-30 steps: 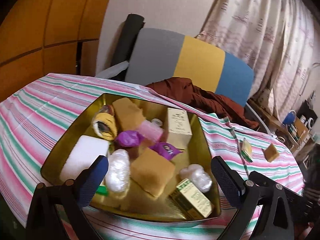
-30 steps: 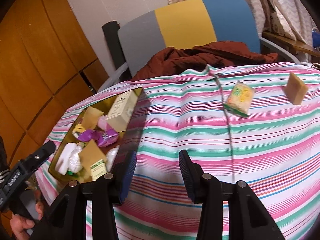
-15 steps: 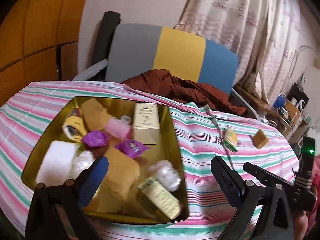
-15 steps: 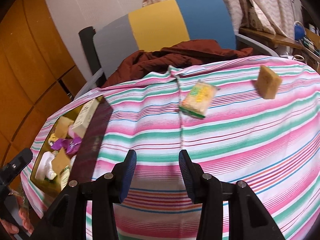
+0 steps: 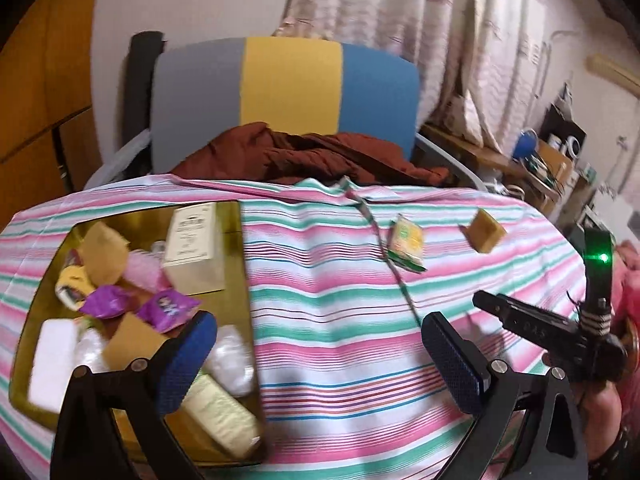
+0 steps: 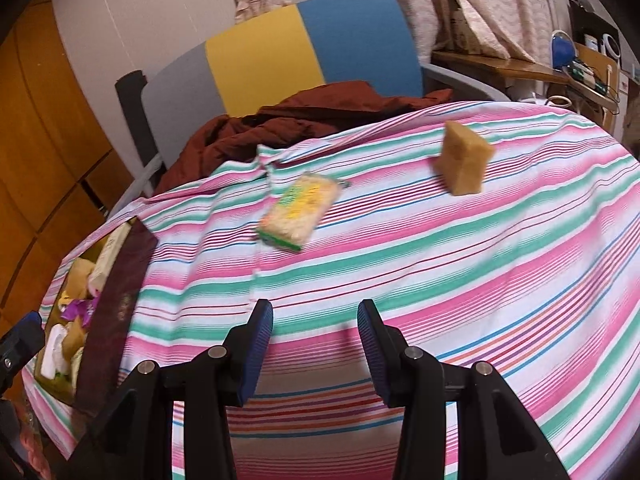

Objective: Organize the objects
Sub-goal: 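Move both open tools from the tray back to the cracker packet and sponge, then grasp the yellow sponge with the right tool while the left tool grasps the WEIDAN cracker packet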

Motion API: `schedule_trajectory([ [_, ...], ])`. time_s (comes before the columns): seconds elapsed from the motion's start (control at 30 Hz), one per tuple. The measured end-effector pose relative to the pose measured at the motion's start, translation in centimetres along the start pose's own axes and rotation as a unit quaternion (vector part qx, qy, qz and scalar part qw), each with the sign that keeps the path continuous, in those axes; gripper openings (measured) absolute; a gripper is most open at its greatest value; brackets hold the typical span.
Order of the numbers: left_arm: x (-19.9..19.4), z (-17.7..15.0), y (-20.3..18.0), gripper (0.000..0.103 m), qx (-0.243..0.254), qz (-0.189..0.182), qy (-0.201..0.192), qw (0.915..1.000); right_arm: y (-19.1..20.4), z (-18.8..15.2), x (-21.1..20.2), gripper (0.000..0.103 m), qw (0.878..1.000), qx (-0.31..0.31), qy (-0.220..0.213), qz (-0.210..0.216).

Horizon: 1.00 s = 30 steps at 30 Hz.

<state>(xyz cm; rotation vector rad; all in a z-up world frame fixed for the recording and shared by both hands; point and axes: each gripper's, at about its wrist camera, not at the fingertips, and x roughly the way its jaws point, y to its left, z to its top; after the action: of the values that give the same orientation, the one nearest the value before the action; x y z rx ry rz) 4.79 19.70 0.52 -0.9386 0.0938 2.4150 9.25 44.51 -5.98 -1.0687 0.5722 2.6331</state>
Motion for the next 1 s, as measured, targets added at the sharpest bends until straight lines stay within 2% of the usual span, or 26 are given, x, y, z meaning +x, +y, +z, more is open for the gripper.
schedule_trajectory([
  [0.27,2.4,0.2,-3.2,0.103,0.028,-0.018,0.038,0.9987,-3.0,1.8,1.4,0.044,0.999,-0.024,0.009,-0.037],
  [0.37,2.4,0.0,-3.8,0.103,0.039,-0.018,0.043,0.9981,-5.1,4.6,1.6,0.044,0.996,-0.024,-0.023,-0.077],
  [0.53,2.8,-0.6,-4.1,0.103,0.039,-0.019,0.057,0.9974,-8.7,10.7,3.0,0.044,0.992,0.028,-0.054,-0.107],
  [0.67,3.0,-0.7,-4.1,0.103,0.038,-0.016,0.062,0.9973,-10.9,13.7,5.4,0.044,0.989,0.062,-0.047,-0.129],
  [0.77,3.1,-0.7,-4.2,0.103,0.04,-0.014,0.062,0.9972,-12.3,13.3,6.9,0.044,0.987,0.067,-0.022,-0.143],
  [0.83,3.2,-0.7,-4.1,0.103,0.04,-0.014,0.062,0.9972,-13.1,12.0,5.9,0.046,0.989,0.07,-0.038,-0.128],
  [0.9,3.4,-0.6,-4.0,0.103,0.038,-0.015,0.063,0.9972,-13.6,10.7,4.4,0.048,0.985,0.064,-0.044,-0.153],
  [1.0,4.1,-0.6,-4.0,0.103,0.034,-0.017,0.069,0.9969,-14.9,9.2,2.8,0.048,0.978,0.06,-0.03,-0.197],
])
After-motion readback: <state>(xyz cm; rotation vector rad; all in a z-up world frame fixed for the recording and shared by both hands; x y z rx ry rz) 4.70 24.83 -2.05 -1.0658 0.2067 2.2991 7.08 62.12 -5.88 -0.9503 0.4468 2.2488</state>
